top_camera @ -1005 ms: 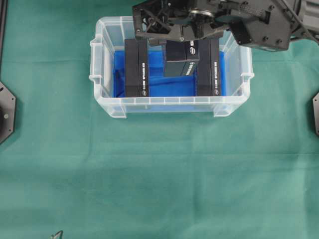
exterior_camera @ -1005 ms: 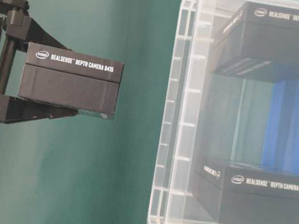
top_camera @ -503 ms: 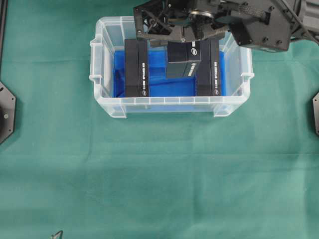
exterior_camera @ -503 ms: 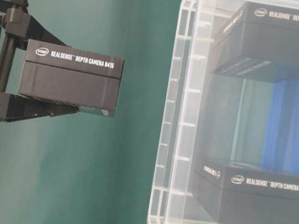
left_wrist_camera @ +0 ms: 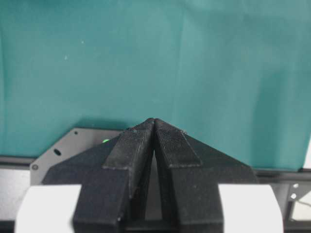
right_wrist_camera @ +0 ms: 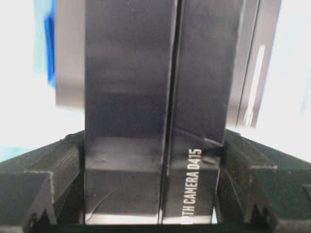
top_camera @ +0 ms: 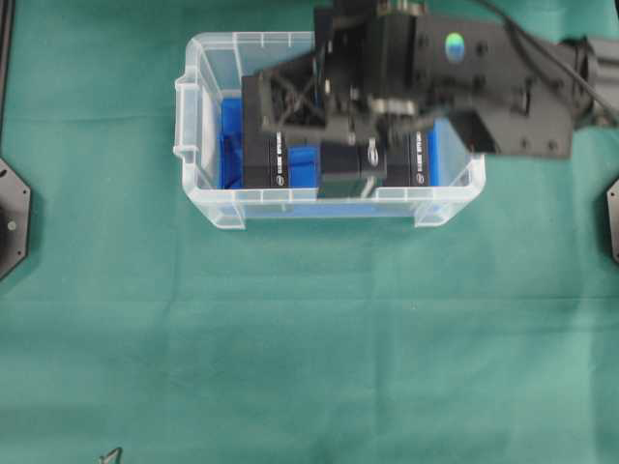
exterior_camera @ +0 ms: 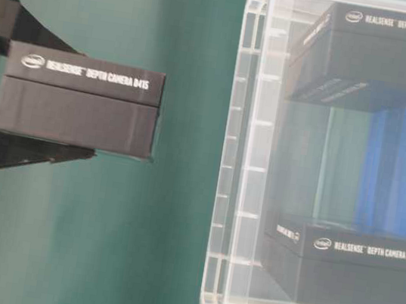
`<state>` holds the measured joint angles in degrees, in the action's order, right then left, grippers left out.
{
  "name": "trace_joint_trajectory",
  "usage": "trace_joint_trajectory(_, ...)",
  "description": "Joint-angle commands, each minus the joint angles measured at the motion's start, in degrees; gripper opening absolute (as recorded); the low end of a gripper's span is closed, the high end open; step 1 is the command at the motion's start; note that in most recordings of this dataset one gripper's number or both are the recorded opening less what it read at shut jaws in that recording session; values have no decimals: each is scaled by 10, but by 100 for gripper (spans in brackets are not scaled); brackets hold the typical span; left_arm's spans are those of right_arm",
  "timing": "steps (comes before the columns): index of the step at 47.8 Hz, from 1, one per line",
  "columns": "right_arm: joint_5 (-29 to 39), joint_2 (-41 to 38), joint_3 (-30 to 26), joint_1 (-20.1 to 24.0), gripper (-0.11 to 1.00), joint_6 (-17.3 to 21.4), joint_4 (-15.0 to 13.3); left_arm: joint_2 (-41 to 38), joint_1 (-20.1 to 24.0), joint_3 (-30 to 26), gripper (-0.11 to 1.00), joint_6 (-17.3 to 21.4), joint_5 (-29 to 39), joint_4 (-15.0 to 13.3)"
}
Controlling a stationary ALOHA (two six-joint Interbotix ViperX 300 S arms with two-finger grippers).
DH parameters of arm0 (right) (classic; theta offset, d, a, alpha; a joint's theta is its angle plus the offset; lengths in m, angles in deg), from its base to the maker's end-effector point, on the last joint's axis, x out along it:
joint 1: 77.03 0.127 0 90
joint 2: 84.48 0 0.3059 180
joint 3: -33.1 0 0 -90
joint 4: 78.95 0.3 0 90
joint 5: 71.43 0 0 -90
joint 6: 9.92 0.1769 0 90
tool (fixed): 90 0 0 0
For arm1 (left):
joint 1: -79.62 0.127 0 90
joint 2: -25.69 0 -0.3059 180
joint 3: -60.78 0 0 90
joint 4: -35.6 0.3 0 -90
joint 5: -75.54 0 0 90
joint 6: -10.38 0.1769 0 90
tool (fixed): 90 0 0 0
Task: Take the box out of the case with the right arm.
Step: 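Carry the box toward the front of the bin with the right gripper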
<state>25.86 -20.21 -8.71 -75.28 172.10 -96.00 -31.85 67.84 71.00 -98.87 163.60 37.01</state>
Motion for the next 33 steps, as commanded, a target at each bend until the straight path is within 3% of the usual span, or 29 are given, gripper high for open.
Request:
trace_joint_trajectory(1,9,11,-11,30,67,24,-4,-2,-3,-7,0,1,-3,2)
trace_joint_trajectory(20,19,9,-12,157,67,162,-2,-2,-3,-7,0,1,-2,1)
trace_joint_trajectory(33,19,7,-12,173,67,179,-2,-2,-3,-7,0,-1,-2,1)
